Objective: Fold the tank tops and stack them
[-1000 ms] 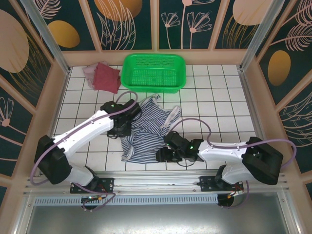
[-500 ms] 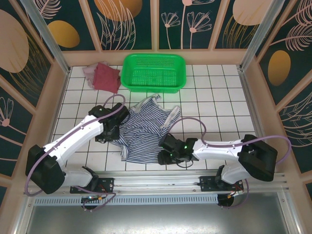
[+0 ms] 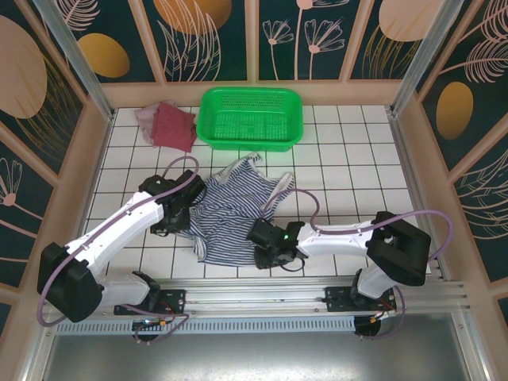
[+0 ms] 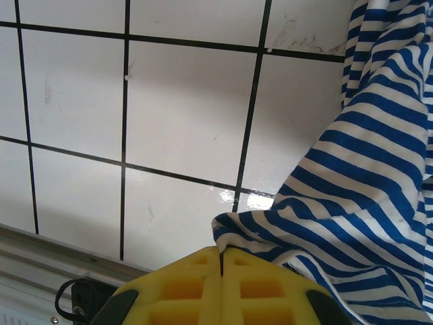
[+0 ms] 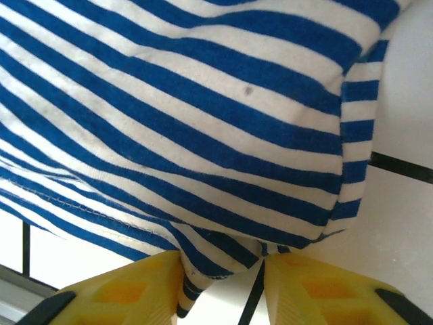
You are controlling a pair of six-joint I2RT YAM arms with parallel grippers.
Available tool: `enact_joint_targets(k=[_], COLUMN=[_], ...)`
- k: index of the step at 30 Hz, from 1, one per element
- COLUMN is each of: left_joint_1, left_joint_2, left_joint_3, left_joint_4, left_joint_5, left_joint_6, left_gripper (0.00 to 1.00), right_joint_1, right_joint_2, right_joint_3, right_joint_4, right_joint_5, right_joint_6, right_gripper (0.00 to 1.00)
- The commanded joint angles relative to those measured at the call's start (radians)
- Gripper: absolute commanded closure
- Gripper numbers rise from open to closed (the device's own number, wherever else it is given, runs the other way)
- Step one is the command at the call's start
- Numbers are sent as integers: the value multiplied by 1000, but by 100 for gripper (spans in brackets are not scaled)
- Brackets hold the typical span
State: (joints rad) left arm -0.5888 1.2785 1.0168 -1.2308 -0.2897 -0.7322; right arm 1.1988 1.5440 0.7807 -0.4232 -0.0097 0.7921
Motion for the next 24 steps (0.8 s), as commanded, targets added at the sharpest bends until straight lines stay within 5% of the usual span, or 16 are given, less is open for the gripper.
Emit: enact_joint_targets(k=[1,14,19,24], left_joint_1=[5,7,10,12], left_joint_2=[-8,-2,7,45], left_joint_3=[-18,15,143,399], left_joint_4=[-7,-24,-52,-113], left_joint_5=[-13,-52,-118,-198], left_joint_6=[20,37,47,75], left_gripper=[100,100,100,100], right_joint_1=[25,-3,-59,-221], right_joint_2=[43,-67,-173,-349], right_joint_3=[31,23,53,180], right_joint_4=[37,-15,-115,-239], right_joint_5=[34,144,217,326], right_joint_6=[2,35,-8,-172], right_gripper=[68,100,100,100])
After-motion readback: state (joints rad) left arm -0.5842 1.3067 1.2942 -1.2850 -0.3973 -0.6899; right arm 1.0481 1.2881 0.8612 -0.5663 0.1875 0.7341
